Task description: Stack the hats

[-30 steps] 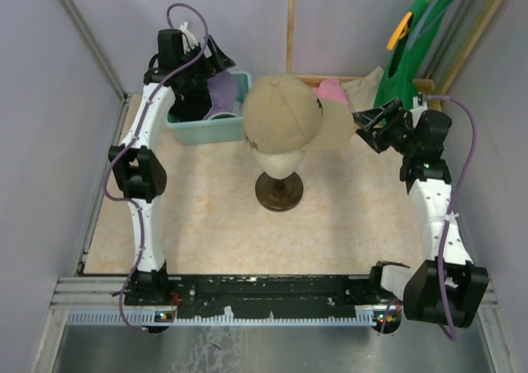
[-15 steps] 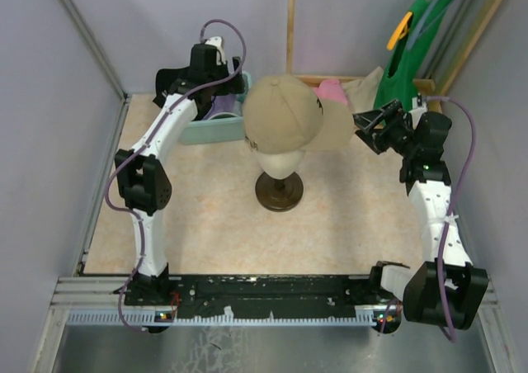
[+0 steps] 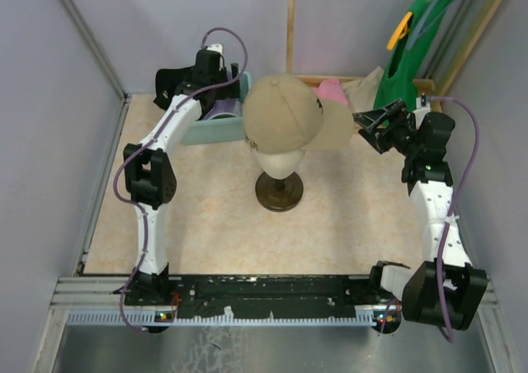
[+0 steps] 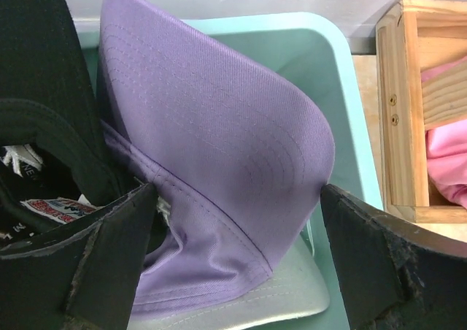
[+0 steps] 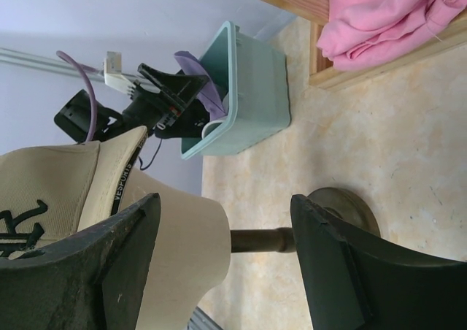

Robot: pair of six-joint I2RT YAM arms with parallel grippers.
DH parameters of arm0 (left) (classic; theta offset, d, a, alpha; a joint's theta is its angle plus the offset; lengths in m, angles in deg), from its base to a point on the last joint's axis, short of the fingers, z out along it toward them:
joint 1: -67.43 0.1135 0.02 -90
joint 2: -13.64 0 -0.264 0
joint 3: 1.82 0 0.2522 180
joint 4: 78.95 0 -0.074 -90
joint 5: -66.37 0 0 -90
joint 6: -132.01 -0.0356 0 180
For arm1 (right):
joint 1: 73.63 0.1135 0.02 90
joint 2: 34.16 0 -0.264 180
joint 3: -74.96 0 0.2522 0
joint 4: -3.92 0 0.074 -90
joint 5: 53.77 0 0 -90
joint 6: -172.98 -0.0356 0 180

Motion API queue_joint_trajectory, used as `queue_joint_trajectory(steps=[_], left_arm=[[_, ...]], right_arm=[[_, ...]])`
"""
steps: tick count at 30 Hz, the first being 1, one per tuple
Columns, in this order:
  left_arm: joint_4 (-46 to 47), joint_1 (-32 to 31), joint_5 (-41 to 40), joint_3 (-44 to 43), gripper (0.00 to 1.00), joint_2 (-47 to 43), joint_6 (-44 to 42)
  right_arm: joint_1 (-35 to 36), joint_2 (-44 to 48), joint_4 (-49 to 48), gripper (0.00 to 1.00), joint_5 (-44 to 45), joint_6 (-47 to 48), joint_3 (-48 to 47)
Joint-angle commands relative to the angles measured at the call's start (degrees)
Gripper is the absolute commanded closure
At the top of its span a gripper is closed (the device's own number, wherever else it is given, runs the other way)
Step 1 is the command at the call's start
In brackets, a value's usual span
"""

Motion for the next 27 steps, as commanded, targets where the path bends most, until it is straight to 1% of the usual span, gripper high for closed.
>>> queue_joint_trajectory(steps=[1,11,13,14,16,20,23,25,26,27], left_arm=[[1.3,-0.3,0.0,-2.7,0.01,2.4,-1.1],[1.0,-0.3,-2.5,-4.0,0.01,6.9,-1.5],[1.3,-0.3,-2.5,-4.0,0.03,7.0,-1.5],[1.5,-0.3,-2.7,-3.9,0.06,7.0,-1.6],[1.7,-0.2,-3.1,-4.0,0.18,7.1,-2.2],[1.7,0.1,-3.3,-4.1,0.56,7.4,-3.1],[0.9,1.2,-1.3,-4.1,0.79,7.5,-3.0],[0.5,1.7,-0.4,-3.8,0.97,7.1,-2.9],[0.6,1.8,-0.1,-3.3,1.00,6.5,-3.2],[0.9,2.0,0.3,-2.7,1.00,5.9,-3.4]], right_arm=[[-0.5,1.7,-2.5,0.28,-0.9,-0.6,-0.3],[-0.5,2.1,-3.2,0.28,-1.0,-1.6,0.2],[-0.5,2.3,-3.0,0.28,-0.8,-1.6,0.2],[-0.5,2.4,-3.0,0.28,-0.8,-1.6,0.3],[-0.6,2.6,-2.9,0.28,-0.8,-1.6,0.4],[-0.5,2.7,-3.0,0.28,-0.8,-1.8,0.6],[-0.5,2.6,-3.4,0.28,-0.8,-2.1,0.7],[-0.5,2.5,-3.6,0.28,-0.9,-2.1,0.5],[-0.6,2.4,-3.8,0.28,-1.0,-2.1,0.4],[-0.5,2.2,-4.0,0.28,-1.0,-2.1,0.4]])
